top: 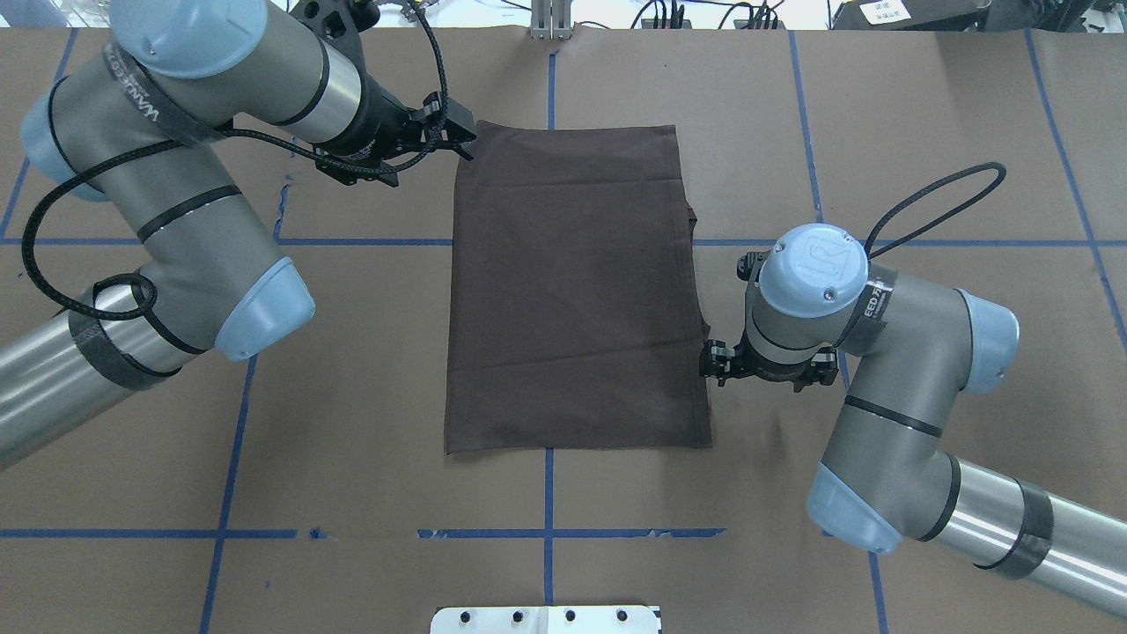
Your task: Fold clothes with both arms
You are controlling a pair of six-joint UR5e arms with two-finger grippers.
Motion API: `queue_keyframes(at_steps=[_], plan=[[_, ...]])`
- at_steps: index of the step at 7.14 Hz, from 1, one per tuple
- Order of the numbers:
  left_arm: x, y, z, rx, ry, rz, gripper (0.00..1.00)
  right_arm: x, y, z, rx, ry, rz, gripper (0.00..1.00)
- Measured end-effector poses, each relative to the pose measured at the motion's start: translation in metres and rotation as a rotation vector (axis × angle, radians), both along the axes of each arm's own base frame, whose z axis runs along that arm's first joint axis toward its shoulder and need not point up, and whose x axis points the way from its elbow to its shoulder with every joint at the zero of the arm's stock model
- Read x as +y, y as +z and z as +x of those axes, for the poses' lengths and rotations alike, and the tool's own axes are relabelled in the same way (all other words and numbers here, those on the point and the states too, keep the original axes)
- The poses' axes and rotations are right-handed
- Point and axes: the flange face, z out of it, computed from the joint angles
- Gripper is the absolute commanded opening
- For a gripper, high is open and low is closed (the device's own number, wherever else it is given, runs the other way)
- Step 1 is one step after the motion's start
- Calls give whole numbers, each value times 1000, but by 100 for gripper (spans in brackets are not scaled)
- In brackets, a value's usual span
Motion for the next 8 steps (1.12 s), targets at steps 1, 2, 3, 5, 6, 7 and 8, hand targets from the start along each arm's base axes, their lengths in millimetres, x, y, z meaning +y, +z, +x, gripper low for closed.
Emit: queue_keyframes(at_steps=[1, 2, 3, 5, 6, 7, 8], plan=[[11, 7, 15, 3, 16, -41, 100, -3, -13, 8, -31, 6, 14, 100], [30, 19, 37, 11, 17, -136, 100, -2, -28, 14, -70, 10, 38, 100], [55, 30, 63, 19, -2, -246, 100, -1, -43, 19, -118, 15, 67, 100], [118, 51, 115, 9, -67, -407, 99, 2, -61, 25, -192, 23, 103, 100], [146, 68, 134, -14, -94, -451, 99, 2, -66, 26, -216, 25, 112, 100], [164, 82, 146, -39, -115, -470, 98, 2, -69, 27, -230, 27, 120, 100], [176, 92, 154, -63, -125, -486, 98, 1, -70, 27, -238, 28, 124, 100]])
